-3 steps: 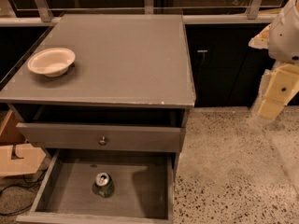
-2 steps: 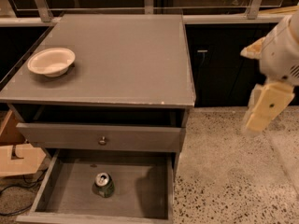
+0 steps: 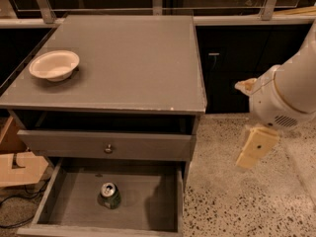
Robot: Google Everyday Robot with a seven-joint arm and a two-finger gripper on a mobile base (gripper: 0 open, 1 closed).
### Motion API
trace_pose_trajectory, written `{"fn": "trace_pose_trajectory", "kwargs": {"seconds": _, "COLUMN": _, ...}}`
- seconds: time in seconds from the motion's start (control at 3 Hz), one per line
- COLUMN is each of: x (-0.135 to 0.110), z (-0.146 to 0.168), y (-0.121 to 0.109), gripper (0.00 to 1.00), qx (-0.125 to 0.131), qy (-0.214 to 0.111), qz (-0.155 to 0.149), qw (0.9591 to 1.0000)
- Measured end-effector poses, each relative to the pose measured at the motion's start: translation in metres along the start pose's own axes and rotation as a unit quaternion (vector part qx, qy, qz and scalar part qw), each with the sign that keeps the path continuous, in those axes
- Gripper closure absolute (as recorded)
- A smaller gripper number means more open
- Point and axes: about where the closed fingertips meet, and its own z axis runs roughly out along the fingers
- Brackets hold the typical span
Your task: Pick green can from middle drawer and place on counter
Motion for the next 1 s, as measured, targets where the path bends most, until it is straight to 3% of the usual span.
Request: {"fn": "trace_pose_trajectory", "kwargs": {"seconds": 1.0, "x": -0.017, "z": 0.073, "y": 0.064, "gripper": 0.00, "qx": -0.066, "qy": -0.017, "qz": -0.005, "qw": 0.9977}}
